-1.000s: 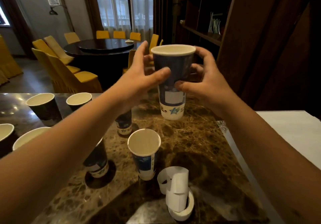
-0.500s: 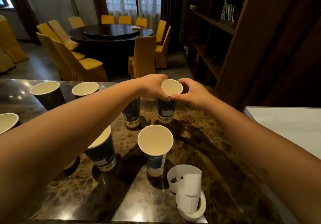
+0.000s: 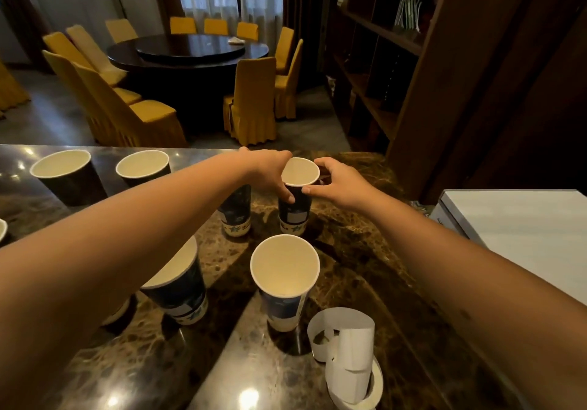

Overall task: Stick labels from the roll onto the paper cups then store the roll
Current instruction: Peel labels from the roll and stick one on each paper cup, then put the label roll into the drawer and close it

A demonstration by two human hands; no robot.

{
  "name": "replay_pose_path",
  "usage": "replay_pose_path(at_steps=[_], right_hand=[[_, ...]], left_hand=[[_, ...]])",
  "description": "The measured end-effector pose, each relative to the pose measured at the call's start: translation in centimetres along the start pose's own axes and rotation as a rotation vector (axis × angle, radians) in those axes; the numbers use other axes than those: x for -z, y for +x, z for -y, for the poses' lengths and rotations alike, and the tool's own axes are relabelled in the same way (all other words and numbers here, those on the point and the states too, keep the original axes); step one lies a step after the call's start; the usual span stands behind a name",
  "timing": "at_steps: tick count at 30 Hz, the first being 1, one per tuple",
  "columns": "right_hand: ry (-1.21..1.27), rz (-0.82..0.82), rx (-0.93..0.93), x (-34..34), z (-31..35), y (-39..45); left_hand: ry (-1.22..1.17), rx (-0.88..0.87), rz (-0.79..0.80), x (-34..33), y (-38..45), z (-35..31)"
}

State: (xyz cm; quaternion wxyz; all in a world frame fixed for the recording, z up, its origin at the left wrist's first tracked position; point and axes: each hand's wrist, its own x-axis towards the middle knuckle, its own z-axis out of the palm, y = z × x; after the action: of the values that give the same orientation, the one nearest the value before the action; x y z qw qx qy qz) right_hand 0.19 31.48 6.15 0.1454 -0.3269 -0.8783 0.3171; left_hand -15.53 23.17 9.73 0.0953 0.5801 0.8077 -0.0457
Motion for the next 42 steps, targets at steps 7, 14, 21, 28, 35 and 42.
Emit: replay_pose_path(at_steps=[7, 14, 21, 28, 35, 42], right_hand=[[0.006, 0.014, -0.010, -0.2, -0.1, -0.4], [-0.015, -0.017, -0.037, 1.2, 0.2, -3.5], [-0.053, 0.142, 0.026, 2.7, -0.6, -13.9], [-0.170, 0.269, 0.144, -0.4, -4.2, -23.3], [-0.185, 0.259, 0.160, -4.5, -6.4, -26.3], [-0.081, 0.149, 0.148, -6.6, -7.4, -27.5]], left_hand=[[-0.038, -0.012, 0.012, 0.2, -0.6, 0.1], [-0.250, -0.051, -0.156, 3.1, -5.2, -1.0], [-0.555, -0.361, -0.471, 3.0, -19.8, -3.0], [-0.731, -0.456, -0.362, -6.9, -26.8, -5.2], [-0.777, -0.256, -0.058, -17.0, -24.2, -9.9], [-0.774, -0.337, -0.146, -19.7, -22.1, -12.0]])
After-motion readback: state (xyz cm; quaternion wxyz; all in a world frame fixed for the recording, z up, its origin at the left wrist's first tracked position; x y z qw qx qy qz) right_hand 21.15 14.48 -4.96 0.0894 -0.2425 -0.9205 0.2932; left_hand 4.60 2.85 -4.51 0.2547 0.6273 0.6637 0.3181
